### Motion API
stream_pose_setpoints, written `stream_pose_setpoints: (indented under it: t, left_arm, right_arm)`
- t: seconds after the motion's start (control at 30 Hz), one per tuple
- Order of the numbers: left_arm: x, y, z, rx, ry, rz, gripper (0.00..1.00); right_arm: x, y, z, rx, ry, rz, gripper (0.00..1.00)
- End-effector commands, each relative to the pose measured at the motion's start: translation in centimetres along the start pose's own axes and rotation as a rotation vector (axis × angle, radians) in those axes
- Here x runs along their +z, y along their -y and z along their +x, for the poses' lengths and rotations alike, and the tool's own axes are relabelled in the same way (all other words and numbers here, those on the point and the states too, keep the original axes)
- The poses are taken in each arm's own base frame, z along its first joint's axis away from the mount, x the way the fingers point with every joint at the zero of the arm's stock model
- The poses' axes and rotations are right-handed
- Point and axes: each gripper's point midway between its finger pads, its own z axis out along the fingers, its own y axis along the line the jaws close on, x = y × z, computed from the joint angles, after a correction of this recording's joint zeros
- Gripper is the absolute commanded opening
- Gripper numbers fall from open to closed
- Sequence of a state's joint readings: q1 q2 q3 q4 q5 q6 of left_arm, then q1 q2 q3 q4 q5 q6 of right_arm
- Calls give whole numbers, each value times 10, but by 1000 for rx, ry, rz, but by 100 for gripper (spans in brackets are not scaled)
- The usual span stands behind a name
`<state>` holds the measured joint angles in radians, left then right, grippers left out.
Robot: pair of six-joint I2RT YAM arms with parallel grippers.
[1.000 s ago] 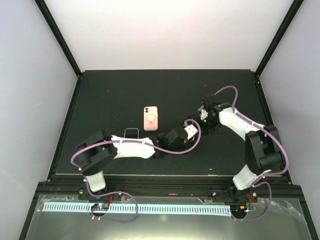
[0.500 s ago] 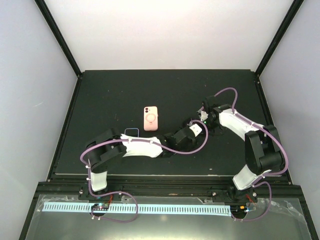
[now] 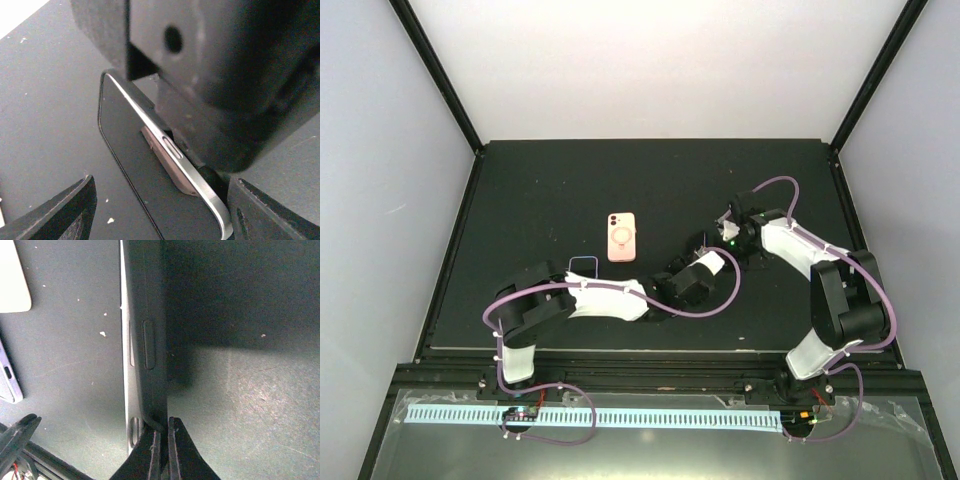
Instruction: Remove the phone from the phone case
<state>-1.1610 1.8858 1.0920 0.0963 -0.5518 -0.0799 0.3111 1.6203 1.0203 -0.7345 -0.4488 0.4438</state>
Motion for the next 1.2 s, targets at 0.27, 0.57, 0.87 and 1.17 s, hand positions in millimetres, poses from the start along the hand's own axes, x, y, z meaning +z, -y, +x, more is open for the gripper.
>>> stream_pose_setpoints:
  t: [0.27,0.57,0.87,1.17]
  left_arm:
    - [6,-37,37,106,-116,-217,47]
    - [-10,-48,25,28,-48,-225,4]
    - [-34,-60,-3,-124,25,-178,2]
    - [-59,-86,-21,-365,91,-74,2]
  right_arm:
    - [-16,-24,4,-30,4,-139,1]
    - [-20,-16,0,-43,51,-86,1]
    - [-24,2,-11,-87,123,29,1]
    - [-41,21,-24,-157,224,201,1]
